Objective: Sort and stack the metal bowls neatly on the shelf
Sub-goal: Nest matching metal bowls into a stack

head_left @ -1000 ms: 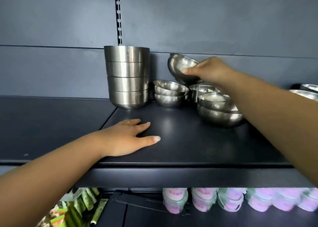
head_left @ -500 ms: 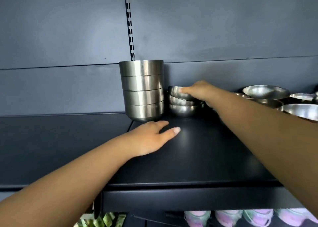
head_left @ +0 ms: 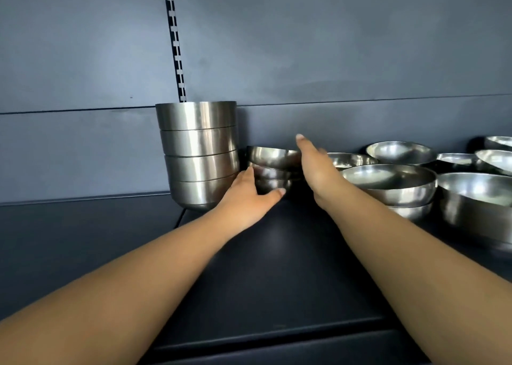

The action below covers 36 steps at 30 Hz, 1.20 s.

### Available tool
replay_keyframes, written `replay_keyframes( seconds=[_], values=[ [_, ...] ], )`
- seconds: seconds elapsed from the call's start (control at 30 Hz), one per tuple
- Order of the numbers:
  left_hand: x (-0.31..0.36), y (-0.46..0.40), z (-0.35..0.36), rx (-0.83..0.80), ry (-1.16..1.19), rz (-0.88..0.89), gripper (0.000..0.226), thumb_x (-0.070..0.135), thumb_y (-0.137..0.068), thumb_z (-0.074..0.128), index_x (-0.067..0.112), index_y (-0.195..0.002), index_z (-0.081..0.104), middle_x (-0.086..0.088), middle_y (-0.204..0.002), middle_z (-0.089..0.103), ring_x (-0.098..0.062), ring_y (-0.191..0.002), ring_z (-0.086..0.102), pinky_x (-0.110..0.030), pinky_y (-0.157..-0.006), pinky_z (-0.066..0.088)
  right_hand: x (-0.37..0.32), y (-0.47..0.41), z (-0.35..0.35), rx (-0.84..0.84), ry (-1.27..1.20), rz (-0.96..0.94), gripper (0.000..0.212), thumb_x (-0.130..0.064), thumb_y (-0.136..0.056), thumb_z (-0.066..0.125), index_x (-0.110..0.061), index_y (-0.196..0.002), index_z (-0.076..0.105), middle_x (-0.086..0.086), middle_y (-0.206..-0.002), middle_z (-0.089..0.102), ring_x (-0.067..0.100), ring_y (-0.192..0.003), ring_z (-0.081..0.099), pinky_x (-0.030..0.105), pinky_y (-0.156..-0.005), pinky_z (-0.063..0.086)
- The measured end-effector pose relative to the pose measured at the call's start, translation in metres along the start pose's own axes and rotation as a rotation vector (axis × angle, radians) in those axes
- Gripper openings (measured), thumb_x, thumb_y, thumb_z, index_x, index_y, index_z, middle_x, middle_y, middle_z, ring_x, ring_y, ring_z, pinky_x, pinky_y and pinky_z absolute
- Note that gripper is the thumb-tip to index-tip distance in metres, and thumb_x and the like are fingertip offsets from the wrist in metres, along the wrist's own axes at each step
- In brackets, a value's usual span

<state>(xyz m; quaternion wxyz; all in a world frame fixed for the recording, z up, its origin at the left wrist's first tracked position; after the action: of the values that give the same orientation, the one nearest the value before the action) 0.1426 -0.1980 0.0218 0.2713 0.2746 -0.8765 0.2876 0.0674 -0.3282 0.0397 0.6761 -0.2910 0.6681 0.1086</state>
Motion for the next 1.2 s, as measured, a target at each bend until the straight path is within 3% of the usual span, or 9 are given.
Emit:
replay_keyframes(
  seconds=[0.13, 0.3, 0.4, 0.5, 0.67, 0.8, 0.93, 1.07, 1.2],
  values=[
    [0.0, -0.007, 0.006, -0.003, 0.018, 0.017, 0.087, 0.045, -0.081, 0.062, 0.012, -0.147, 0.017, -0.005, -0.156, 0.021, -0.017, -0.142, 0.021, -0.032, -0.117, 0.019, 0.007, -0.002, 0.004, -0.046, 0.047, -0.007, 0.07, -0.054, -0.09, 0.037, -0.008, -0.142, 0.027, 0.008, -0.148, 0.032, 0.026, -0.134, 0.031, 0.031, -0.098, 0.025],
    [-0.007, -0.011, 0.015, -0.026, 0.052, 0.007, 0.108, 0.05, -0.075, 0.067, 0.01, -0.148, -0.001, -0.002, -0.159, 0.004, -0.012, -0.145, 0.005, -0.025, -0.115, 0.011, 0.008, -0.006, 0.003, -0.04, 0.005, -0.02, 0.069, -0.057, -0.087, 0.04, -0.013, -0.14, 0.034, 0.003, -0.144, 0.039, 0.022, -0.132, 0.035, 0.031, -0.098, 0.025],
    [-0.014, -0.013, 0.018, -0.04, 0.049, -0.011, 0.111, 0.053, -0.071, 0.068, 0.009, -0.148, 0.001, -0.001, -0.159, 0.005, -0.012, -0.145, 0.005, -0.021, -0.111, 0.009, 0.003, -0.01, -0.002, -0.002, -0.038, -0.054, 0.055, -0.055, -0.086, 0.042, -0.012, -0.118, 0.054, 0.001, -0.125, 0.055, 0.02, -0.118, 0.048, 0.033, -0.096, 0.034],
    [-0.015, -0.014, 0.019, -0.05, 0.045, -0.011, 0.11, 0.055, -0.072, 0.066, 0.009, -0.148, 0.002, 0.0, -0.159, 0.005, -0.011, -0.145, 0.006, -0.017, -0.106, 0.009, 0.002, -0.011, -0.004, 0.025, -0.01, -0.063, 0.049, -0.053, -0.086, 0.043, -0.01, -0.102, 0.061, 0.002, -0.11, 0.062, 0.021, -0.104, 0.055, 0.035, -0.09, 0.039],
    [-0.016, -0.016, 0.021, -0.062, -0.016, 0.01, 0.105, 0.049, -0.076, 0.065, 0.008, -0.148, 0.0, -0.002, -0.159, 0.004, -0.012, -0.145, 0.003, -0.019, -0.11, 0.008, 0.004, -0.014, -0.006, 0.035, 0.014, -0.067, 0.049, -0.051, -0.088, 0.039, -0.01, -0.103, 0.061, 0.003, -0.11, 0.062, 0.023, -0.104, 0.055, 0.036, -0.094, 0.039],
    [-0.015, -0.016, 0.016, -0.036, -0.037, 0.056, 0.094, 0.04, -0.078, 0.067, 0.009, -0.147, 0.011, -0.002, -0.153, 0.021, -0.012, -0.141, 0.017, -0.008, -0.098, 0.01, 0.005, -0.013, -0.007, 0.053, 0.044, -0.09, 0.044, -0.045, -0.093, 0.037, -0.013, -0.117, 0.056, -0.001, -0.107, 0.053, 0.019, -0.104, 0.047, 0.031, -0.091, 0.034],
    [-0.016, -0.014, 0.02, -0.082, -0.068, 0.047, 0.092, 0.038, -0.082, 0.064, 0.011, -0.149, 0.008, -0.003, -0.156, 0.015, -0.013, -0.143, 0.015, -0.027, -0.116, 0.014, 0.008, -0.012, -0.002, 0.02, 0.047, -0.11, 0.044, -0.045, -0.092, 0.04, -0.013, -0.119, 0.053, 0.0, -0.111, 0.052, 0.015, -0.102, 0.045, 0.026, -0.088, 0.032],
    [-0.017, -0.008, 0.028, -0.132, -0.11, 0.015, 0.093, 0.036, -0.084, 0.062, 0.012, -0.148, -0.002, -0.001, -0.159, -0.001, -0.013, -0.145, 0.005, -0.022, -0.111, 0.01, 0.013, -0.011, 0.009, -0.049, 0.104, -0.125, 0.074, -0.055, -0.079, 0.056, -0.006, -0.132, 0.041, 0.011, -0.14, 0.043, 0.024, -0.129, 0.04, 0.039, -0.108, 0.032],
    [-0.018, -0.008, 0.03, -0.15, -0.113, -0.006, 0.095, 0.037, -0.084, 0.062, 0.012, -0.148, -0.004, -0.001, -0.159, -0.003, -0.014, -0.145, 0.006, -0.022, -0.111, 0.012, 0.012, -0.011, 0.013, -0.042, 0.193, -0.17, 0.086, -0.052, -0.073, 0.065, -0.003, -0.136, 0.033, 0.013, -0.143, 0.04, 0.025, -0.132, 0.037, 0.041, -0.109, 0.032]
  ],
)
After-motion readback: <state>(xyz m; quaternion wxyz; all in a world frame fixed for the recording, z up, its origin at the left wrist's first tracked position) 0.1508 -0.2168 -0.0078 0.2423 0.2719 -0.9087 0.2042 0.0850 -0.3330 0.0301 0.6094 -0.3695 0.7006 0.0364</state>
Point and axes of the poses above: each hand's wrist, its own y-axis away from the middle knuckle, its own z-axis out of the palm, x = y × z, the point moved 10 cm from there along -y, towards the middle knuckle
